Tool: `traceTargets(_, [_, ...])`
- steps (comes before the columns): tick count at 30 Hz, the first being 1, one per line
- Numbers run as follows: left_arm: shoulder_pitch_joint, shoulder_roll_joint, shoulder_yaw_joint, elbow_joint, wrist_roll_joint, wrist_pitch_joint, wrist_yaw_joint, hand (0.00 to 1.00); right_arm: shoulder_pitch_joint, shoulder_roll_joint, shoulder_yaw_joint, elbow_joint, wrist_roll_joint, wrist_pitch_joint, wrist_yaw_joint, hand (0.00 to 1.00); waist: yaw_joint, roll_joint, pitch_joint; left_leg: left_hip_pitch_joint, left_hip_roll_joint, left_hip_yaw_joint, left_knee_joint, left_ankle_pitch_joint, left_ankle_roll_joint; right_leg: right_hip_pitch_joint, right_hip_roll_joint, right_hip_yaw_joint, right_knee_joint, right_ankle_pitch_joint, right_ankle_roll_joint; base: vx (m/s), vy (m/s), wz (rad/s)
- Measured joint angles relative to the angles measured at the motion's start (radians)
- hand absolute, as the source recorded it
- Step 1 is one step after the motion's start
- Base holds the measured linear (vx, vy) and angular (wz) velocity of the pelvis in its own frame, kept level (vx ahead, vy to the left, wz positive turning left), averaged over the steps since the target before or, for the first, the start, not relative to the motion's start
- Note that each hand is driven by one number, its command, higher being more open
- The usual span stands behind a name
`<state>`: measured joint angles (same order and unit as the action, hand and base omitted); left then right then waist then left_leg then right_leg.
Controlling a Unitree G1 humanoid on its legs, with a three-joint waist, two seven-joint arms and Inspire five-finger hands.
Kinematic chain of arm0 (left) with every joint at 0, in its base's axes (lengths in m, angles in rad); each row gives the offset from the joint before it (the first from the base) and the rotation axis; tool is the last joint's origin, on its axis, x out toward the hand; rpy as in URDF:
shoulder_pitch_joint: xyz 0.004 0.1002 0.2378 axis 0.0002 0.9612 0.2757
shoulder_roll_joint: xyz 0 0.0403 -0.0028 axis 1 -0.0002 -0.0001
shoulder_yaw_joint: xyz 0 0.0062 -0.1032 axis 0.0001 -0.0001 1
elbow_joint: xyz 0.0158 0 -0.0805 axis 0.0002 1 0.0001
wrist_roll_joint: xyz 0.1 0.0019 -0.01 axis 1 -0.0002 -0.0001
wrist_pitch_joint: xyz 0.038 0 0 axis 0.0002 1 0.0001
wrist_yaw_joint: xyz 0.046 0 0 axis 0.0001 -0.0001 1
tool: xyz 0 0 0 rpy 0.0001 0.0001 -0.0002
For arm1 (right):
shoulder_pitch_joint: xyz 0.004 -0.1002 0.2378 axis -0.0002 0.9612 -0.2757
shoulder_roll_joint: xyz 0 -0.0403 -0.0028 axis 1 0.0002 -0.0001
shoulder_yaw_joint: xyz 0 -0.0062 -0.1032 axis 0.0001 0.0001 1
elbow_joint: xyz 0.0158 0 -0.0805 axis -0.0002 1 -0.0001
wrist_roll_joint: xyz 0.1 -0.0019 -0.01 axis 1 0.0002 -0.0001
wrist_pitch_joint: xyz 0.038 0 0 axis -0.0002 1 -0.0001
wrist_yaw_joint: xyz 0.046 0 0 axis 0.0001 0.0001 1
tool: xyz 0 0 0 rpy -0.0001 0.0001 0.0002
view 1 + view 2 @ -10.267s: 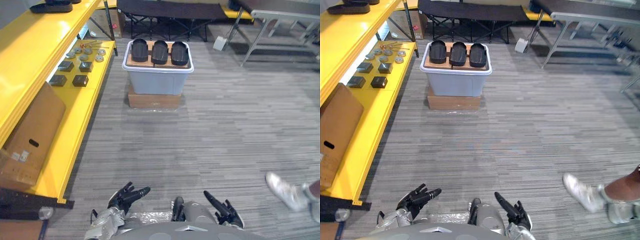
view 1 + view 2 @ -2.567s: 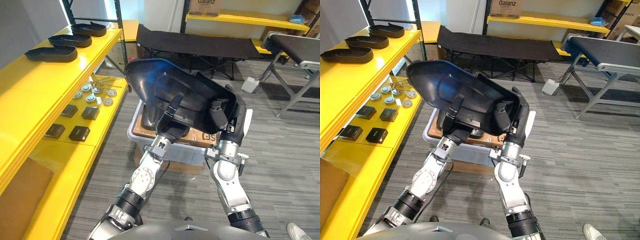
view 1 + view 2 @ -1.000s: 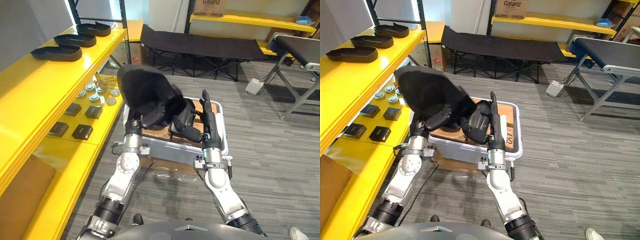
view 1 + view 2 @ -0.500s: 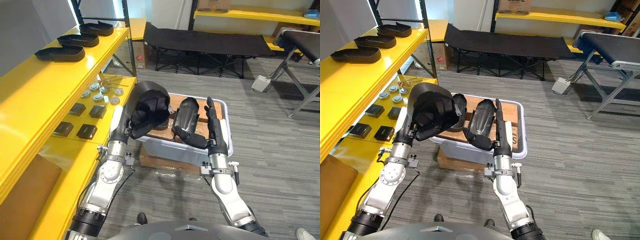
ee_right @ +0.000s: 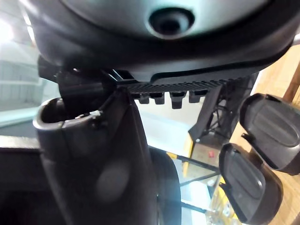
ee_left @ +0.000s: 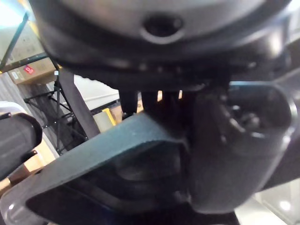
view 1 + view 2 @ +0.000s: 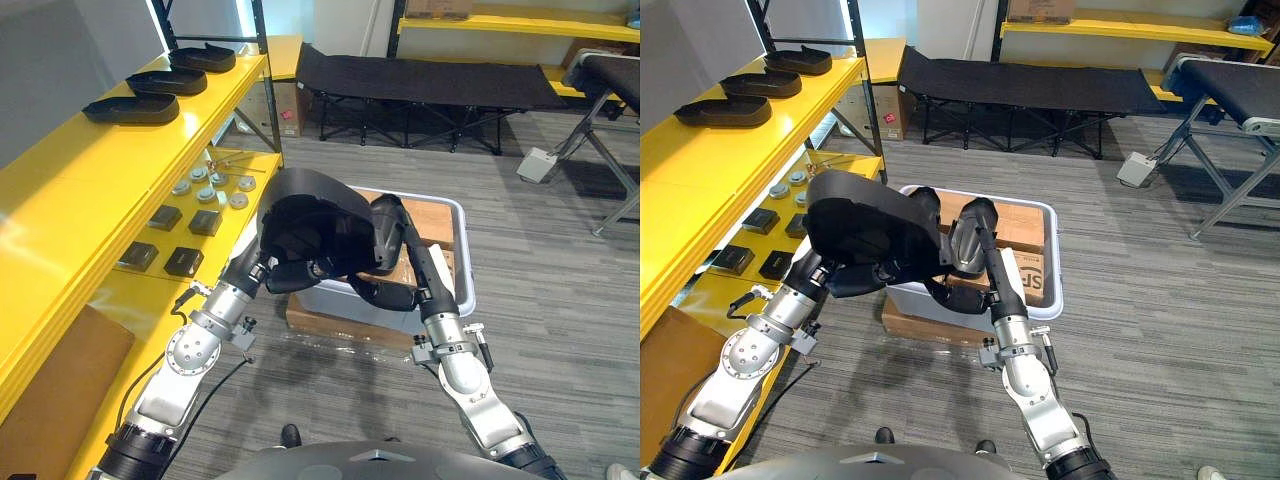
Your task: Walk over and take three plastic housings, then place them on the shelf
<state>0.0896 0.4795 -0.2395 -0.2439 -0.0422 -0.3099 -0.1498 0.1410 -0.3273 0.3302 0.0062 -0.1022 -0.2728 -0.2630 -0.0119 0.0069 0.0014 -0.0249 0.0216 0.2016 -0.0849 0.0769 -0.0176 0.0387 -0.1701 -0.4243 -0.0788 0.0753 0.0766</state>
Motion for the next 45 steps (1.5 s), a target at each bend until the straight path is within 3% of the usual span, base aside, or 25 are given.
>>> traceTargets(8, [-0.007, 0.053, -0.058, -0.037, -0.045, 0.007, -0.065, 0.00, -0.008, -0.034, 0.044, 0.000, 0.010, 0.000, 0.021, 1.00, 0.009, 0.002, -0.001, 0.000, -0.007, -0.013, 0.000, 0.002, 0.003, 0.007, -0.001, -0.013, -0.001, -0.002, 0.003, 0.01, 0.026, 0.06])
traceTargets(10, [-0.021, 0.067, -0.067, -0.038, -0.076, 0.032, -0.081, 0.00, -0.008, -0.038, 0.044, -0.001, 0.012, 0.000, 0.035, 1.00, 0.009, 0.002, -0.001, 0.000, -0.009, -0.013, 0.000, 0.002, 0.004, 0.007, -0.002, -0.013, -0.002, -0.002, 0.003, 0.00, 0.035, 0.01])
traceTargets(11, [-0.040, 0.079, -0.074, -0.038, -0.098, 0.056, -0.094, 0.00, -0.008, -0.048, 0.048, -0.001, 0.023, 0.000, 0.046, 0.00, 0.009, 0.002, -0.001, -0.001, -0.010, -0.013, 0.000, 0.003, 0.004, 0.007, -0.003, -0.013, -0.002, -0.002, 0.003, 0.00, 0.042, 0.02])
traceTargets(20, [-0.134, 0.117, -0.158, -0.039, -0.157, 0.159, -0.091, 0.00, -0.009, -0.135, 0.082, -0.001, 0.104, 0.002, 0.085, 0.00, 0.008, 0.000, -0.003, -0.002, -0.010, -0.015, 0.000, 0.005, 0.007, 0.007, -0.003, -0.011, 0.000, -0.001, 0.004, 0.00, 0.007, 0.00])
traceTargets(26, [-0.167, 0.146, -0.200, -0.039, -0.153, 0.165, -0.071, 0.00, -0.009, -0.182, 0.118, -0.002, 0.151, 0.003, 0.081, 0.00, 0.008, -0.004, -0.006, -0.002, -0.010, -0.015, 0.001, 0.005, 0.007, 0.007, -0.002, -0.008, 0.000, -0.001, 0.004, 0.00, 0.000, 0.00])
traceTargets(33, [-0.167, 0.148, -0.223, -0.039, -0.188, 0.228, -0.067, 0.00, -0.007, -0.211, 0.152, -0.002, 0.163, 0.034, 0.066, 0.00, 0.009, -0.007, -0.007, -0.003, -0.010, -0.015, 0.001, 0.005, 0.006, 0.007, -0.002, -0.006, 0.000, -0.001, 0.004, 0.00, 0.000, 0.00])
traceTargets(34, [-0.167, 0.149, -0.224, -0.039, -0.187, 0.228, -0.067, 1.00, -0.007, -0.211, 0.157, -0.002, 0.168, 0.034, 0.058, 0.00, 0.009, -0.007, -0.007, -0.003, -0.009, -0.015, 0.001, 0.005, 0.006, 0.007, -0.002, -0.003, 0.001, -0.001, 0.004, 0.00, 0.000, 0.00])
traceTargets(40, [-0.164, 0.155, -0.268, -0.039, -0.227, 0.233, -0.067, 1.00, -0.006, -0.215, 0.168, -0.002, 0.198, 0.034, 0.020, 0.00, 0.009, -0.008, -0.008, -0.004, -0.009, -0.011, 0.001, 0.005, 0.007, 0.003, -0.003, 0.008, 0.010, 0.004, 0.012, 0.00, 0.000, -0.02])
traceTargets(45, [-0.135, 0.154, -0.314, -0.039, -0.244, 0.278, -0.049, 1.00, -0.006, -0.215, 0.173, -0.002, 0.198, 0.044, -0.034, 0.00, 0.007, -0.005, -0.013, -0.003, -0.007, -0.005, 0.001, 0.005, 0.007, -0.005, -0.003, 0.016, 0.024, 0.001, 0.009, 0.00, 0.019, -0.04])
